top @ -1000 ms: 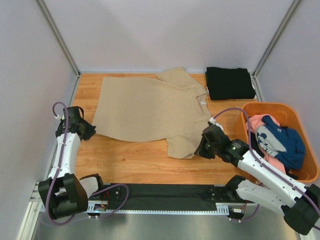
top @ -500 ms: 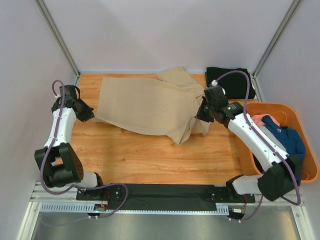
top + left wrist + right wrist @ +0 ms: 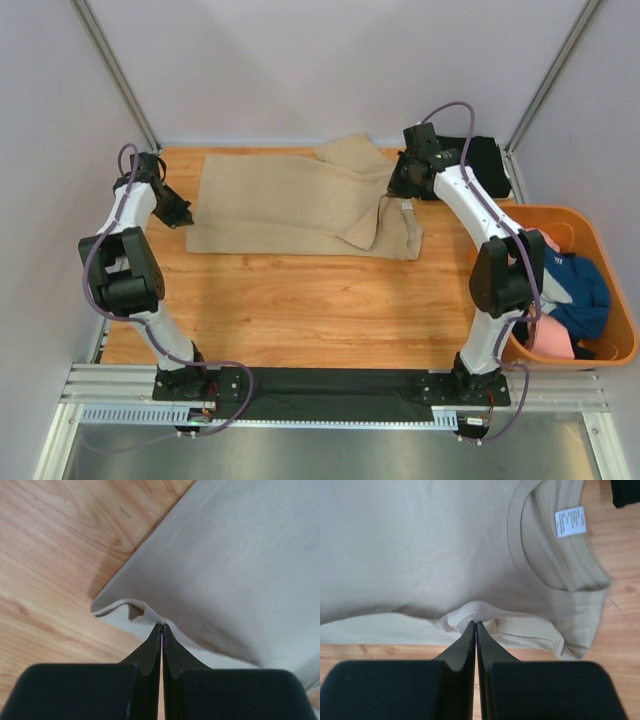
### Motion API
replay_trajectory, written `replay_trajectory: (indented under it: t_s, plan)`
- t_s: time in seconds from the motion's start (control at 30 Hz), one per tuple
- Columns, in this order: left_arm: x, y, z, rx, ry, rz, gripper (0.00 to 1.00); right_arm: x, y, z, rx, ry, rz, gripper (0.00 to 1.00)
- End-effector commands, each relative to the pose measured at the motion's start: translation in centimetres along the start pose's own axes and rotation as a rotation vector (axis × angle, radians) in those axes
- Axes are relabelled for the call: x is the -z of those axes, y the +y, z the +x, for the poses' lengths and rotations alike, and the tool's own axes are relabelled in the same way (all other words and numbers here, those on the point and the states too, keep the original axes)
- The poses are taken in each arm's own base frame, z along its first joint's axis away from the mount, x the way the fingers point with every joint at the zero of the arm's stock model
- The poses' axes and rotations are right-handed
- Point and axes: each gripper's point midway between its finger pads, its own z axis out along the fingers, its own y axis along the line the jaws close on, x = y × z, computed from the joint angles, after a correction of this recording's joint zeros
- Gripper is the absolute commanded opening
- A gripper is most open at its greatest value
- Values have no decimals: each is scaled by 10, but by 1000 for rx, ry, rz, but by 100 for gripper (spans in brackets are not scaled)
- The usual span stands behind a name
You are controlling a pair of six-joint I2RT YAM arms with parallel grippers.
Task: Fold and stack the t-shirts
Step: Fold the tshirt
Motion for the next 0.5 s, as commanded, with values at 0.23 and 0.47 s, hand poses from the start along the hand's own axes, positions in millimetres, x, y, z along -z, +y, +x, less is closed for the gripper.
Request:
replay_trajectory:
  t_s: [0.23,0.47]
  plan:
    - [-21,-14,-26,-5,23,-22,0,-41,3,-63,-18,-16,-15,0]
    - [-44,-33,-15,-72,139,42,62,-86,-6,-82,-51,23,-9,40]
